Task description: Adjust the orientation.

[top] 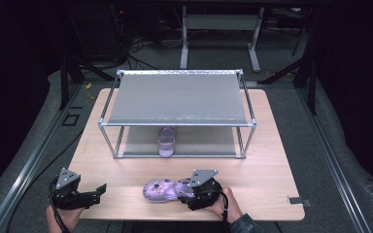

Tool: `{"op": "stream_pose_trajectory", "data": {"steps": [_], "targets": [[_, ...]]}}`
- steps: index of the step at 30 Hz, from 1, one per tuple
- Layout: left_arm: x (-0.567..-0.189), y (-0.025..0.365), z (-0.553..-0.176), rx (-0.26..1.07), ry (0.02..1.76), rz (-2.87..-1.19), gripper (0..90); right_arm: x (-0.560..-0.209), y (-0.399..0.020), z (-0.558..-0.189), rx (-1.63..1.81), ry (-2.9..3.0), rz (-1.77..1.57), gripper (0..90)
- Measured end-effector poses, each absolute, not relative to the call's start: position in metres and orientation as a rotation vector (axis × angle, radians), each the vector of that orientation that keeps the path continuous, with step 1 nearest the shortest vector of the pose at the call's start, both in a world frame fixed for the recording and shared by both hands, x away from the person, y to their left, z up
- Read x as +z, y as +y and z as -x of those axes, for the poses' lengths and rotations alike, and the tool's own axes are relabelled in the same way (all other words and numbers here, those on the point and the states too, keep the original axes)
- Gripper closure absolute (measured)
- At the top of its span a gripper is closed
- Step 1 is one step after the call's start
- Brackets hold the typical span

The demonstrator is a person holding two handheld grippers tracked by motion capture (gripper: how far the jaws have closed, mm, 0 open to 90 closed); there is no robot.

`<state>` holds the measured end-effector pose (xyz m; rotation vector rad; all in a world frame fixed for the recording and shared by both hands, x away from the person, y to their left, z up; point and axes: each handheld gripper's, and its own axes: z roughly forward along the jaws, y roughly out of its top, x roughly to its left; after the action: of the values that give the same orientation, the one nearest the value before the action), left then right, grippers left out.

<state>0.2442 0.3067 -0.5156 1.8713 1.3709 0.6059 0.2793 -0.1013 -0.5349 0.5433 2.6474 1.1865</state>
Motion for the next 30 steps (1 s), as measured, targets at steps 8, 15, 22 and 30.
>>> {"op": "stream_pose_trajectory", "data": {"steps": [8,15,22,30], "targets": [[-0.510,0.304,-0.247,0.640,1.369,-1.878,0.0,-0.527,-0.126,-0.272,1.181,2.563,-0.661,35.4],[-0.510,0.298,-0.245,0.663,1.357,-1.889,0.0,-0.524,-0.147,-0.272,1.194,2.487,-0.788,35.4],[-0.509,0.293,-0.246,0.675,1.347,-1.897,0.0,-0.520,-0.168,-0.277,1.155,2.377,-0.938,35.4],[-0.514,0.284,-0.250,0.673,1.333,-1.920,0.0,-0.518,-0.184,-0.278,1.176,2.305,-1.029,35.3]]}}
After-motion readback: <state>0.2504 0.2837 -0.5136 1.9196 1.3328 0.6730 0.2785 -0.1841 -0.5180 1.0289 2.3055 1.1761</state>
